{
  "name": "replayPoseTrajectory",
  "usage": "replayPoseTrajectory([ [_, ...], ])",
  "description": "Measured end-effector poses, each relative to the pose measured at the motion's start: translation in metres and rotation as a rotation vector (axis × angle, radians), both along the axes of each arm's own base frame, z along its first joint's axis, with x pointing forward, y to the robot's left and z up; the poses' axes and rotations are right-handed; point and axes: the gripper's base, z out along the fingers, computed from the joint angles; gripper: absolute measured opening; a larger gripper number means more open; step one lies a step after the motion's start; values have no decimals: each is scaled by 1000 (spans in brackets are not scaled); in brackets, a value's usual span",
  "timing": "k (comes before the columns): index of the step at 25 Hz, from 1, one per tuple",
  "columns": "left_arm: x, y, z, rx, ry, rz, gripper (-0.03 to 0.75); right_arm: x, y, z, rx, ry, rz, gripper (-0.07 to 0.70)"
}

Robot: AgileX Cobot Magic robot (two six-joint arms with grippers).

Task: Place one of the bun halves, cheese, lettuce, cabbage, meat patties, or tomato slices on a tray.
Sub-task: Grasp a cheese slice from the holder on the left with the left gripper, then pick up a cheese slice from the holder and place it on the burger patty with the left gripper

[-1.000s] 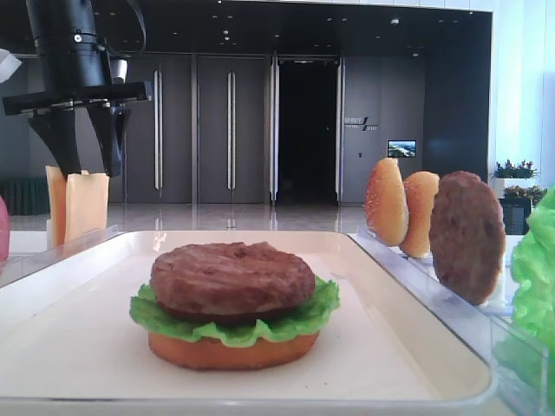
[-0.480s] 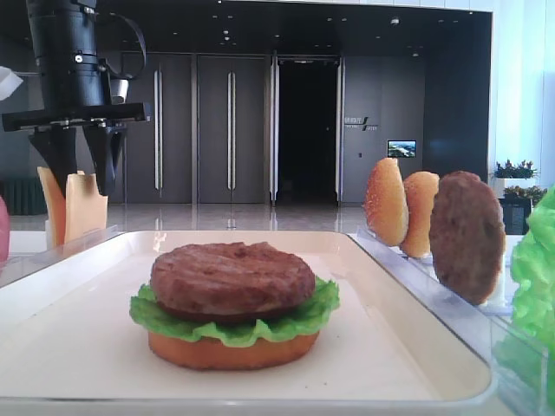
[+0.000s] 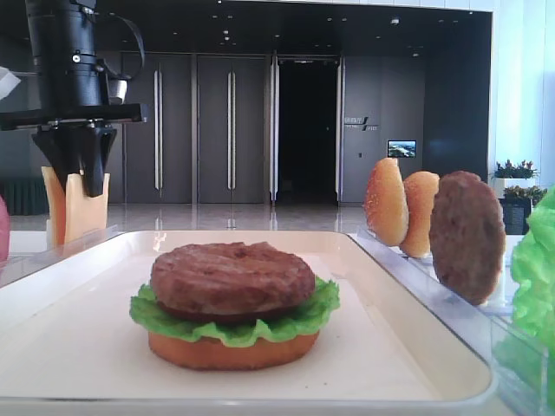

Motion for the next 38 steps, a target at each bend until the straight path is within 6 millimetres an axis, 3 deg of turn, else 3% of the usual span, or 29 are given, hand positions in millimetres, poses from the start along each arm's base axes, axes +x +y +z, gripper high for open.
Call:
replayPoseTrajectory([
  [4,-1,1,0,12,16,-26,34,0,0,0,0,0,0,414],
  [11,-4,1,5,17,23,-36,22,0,0,0,0,0,0,414],
  [20,-28,10,75,33,-93,-43,22,0,0,0,1,0,0,414],
  [27,-48,14,117,8,-178,-47,22,0,0,0,1,0,0,414],
  [32,-67,16,141,-33,-219,-48,22,0,0,0,1,1,0,414],
  [38,-113,26,148,-26,-197,-57,22,0,0,0,1,1,0,414],
])
